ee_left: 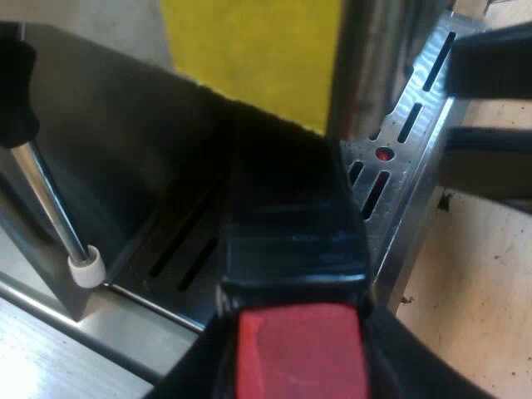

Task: Put the handle in the coffee machine

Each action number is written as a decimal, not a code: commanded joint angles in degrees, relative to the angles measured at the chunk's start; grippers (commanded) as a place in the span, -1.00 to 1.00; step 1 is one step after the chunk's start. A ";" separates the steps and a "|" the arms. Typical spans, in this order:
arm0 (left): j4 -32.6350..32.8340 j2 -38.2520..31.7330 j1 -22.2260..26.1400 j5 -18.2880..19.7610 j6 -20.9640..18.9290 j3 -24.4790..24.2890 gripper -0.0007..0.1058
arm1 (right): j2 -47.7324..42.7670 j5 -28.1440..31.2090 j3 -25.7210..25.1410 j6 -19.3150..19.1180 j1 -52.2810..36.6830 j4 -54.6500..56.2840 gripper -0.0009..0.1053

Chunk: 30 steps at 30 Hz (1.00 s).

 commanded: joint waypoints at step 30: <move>-0.54 -0.79 -0.22 6.24 -0.92 -1.70 -0.98 | 12.13 -0.26 -10.26 -5.03 -7.69 -19.14 -0.34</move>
